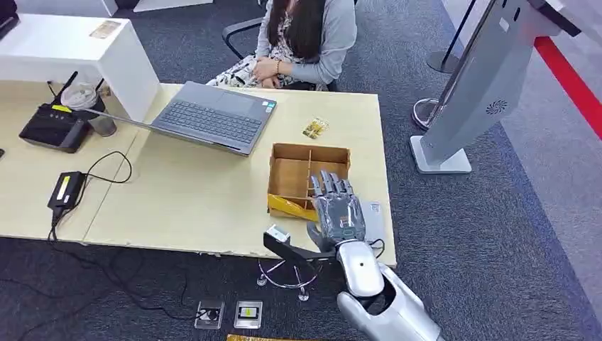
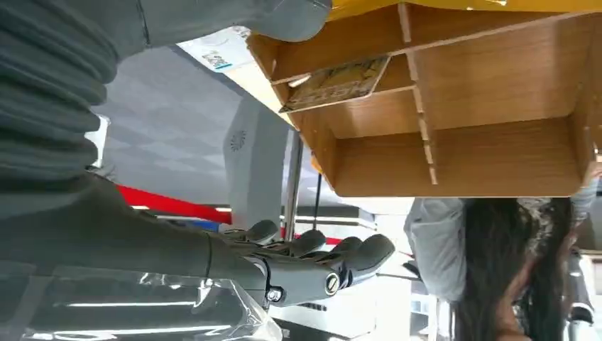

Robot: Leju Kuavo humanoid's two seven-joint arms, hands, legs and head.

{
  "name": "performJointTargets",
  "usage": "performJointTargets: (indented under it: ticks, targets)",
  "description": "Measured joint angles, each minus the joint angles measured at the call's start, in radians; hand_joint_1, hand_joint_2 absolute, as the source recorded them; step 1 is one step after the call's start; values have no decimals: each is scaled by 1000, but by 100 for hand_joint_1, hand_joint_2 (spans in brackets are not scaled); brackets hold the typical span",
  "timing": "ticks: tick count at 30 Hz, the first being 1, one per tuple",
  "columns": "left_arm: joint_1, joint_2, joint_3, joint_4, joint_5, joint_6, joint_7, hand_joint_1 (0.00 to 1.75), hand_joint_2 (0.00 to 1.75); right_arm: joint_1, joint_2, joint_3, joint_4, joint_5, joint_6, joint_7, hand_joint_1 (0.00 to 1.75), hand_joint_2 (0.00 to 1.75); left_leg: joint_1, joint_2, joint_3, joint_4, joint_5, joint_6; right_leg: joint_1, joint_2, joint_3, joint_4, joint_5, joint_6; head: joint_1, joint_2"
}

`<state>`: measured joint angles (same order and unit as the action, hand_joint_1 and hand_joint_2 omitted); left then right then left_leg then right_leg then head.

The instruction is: Pass the card to the sensor for recognition and then transmit it.

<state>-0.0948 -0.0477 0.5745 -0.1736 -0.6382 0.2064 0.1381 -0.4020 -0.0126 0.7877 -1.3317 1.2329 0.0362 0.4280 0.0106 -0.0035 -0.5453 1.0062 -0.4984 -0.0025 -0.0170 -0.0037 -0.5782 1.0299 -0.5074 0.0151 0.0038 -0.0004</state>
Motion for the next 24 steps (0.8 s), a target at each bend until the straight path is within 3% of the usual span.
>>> performJointTargets:
  ticks: [24]
  targets:
    - [0, 0, 0, 0, -7, -7, 3, 0, 0, -33, 14, 1, 69, 2, 14, 2, 0, 175, 0, 0, 0, 0, 0, 0, 0, 0, 0, 0, 0, 0, 0, 0]
